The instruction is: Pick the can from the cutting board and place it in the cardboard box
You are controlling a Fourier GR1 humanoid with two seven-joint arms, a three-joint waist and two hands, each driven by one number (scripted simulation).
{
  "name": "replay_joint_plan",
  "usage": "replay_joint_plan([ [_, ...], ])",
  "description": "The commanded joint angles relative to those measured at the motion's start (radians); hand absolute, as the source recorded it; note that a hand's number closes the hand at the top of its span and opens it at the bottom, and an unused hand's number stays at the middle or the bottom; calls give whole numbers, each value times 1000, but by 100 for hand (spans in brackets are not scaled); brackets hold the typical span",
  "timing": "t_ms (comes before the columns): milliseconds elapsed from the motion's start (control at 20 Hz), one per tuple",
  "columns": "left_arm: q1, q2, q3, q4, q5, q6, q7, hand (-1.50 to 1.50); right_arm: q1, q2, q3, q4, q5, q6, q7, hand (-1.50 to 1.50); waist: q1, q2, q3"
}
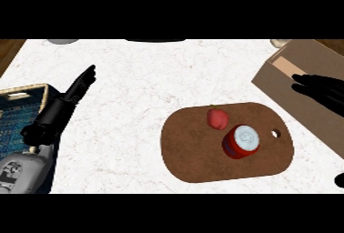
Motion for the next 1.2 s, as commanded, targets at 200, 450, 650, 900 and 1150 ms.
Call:
replay_joint_plan([
  [200, -9, -19, -2, -68, -8, -5, 63, 0, -157, 38, 218, -202, 44, 151, 446, -150, 20, -3, 0],
  [450, 25, -14, 32, 15, -27, -35, -49, 0, -223, 178, 372, -221, 60, 221, 694, -150, 11, -1, -1],
  [650, 0, -35, 50, -1, -36, -51, 12, 0, -175, 250, 367, -174, 114, 263, 697, -150, -2, -1, 2],
  [900, -39, -43, 85, 93, -48, -92, -60, 0, -243, 364, 420, -78, 165, 302, 734, -150, -2, 1, 2],
  [1150, 34, -78, 56, -51, -97, -46, 22, 0, -257, 425, 456, -55, 283, 312, 778, -150, 6, -1, 2],
])
